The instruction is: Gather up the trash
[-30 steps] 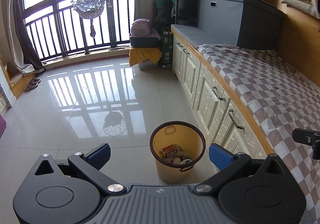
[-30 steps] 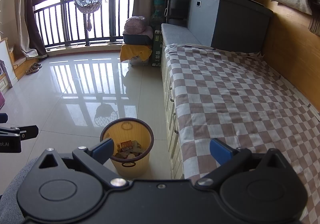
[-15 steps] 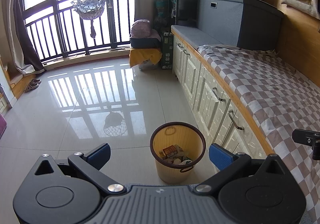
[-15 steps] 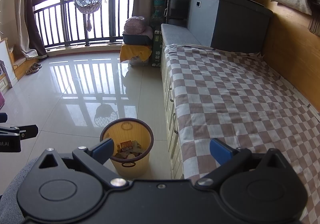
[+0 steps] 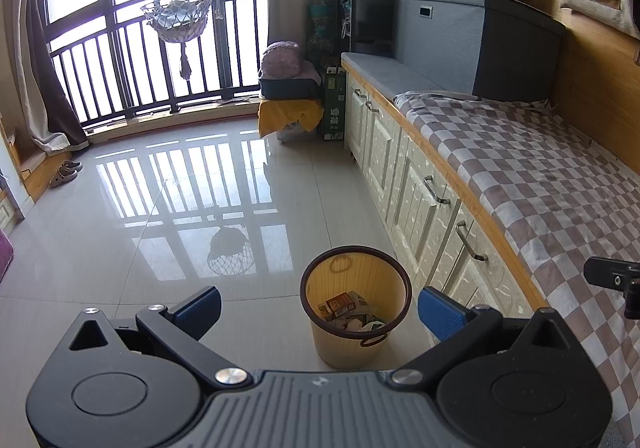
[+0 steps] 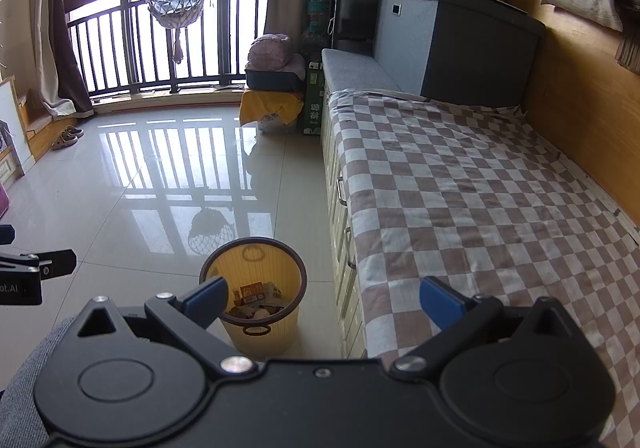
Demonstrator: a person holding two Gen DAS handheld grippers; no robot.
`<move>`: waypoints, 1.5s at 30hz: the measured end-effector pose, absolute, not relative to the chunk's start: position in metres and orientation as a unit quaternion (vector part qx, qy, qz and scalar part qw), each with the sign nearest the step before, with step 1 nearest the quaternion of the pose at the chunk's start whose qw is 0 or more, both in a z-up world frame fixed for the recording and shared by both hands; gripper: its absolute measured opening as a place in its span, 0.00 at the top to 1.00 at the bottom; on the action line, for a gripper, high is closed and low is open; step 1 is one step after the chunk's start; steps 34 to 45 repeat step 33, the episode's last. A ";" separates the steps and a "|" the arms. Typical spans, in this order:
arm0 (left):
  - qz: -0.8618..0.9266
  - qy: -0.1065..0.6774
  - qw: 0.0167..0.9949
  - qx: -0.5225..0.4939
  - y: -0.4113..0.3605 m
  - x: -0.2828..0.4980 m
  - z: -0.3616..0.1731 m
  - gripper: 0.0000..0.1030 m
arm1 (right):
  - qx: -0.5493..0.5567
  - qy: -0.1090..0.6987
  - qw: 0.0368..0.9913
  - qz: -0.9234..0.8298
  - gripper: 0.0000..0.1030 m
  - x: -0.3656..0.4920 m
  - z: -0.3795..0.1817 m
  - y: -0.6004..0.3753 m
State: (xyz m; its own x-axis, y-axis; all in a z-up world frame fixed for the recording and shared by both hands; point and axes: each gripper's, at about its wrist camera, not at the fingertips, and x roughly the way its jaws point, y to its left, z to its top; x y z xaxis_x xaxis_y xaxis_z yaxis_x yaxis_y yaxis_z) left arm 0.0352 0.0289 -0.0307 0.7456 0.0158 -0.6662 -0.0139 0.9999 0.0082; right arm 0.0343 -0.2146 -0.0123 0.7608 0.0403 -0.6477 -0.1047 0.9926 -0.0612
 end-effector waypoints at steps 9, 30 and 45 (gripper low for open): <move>0.008 0.356 0.935 0.002 0.028 0.037 -0.027 0.00 | -0.046 0.340 0.938 0.036 0.00 0.037 -0.003 -0.214; 0.009 0.354 0.935 0.003 0.024 0.038 -0.027 0.00 | -0.046 0.340 0.939 0.036 0.00 0.035 -0.004 -0.213; 0.009 0.353 0.935 0.004 0.023 0.040 -0.026 0.00 | -0.046 0.339 0.939 0.036 0.00 0.035 -0.004 -0.213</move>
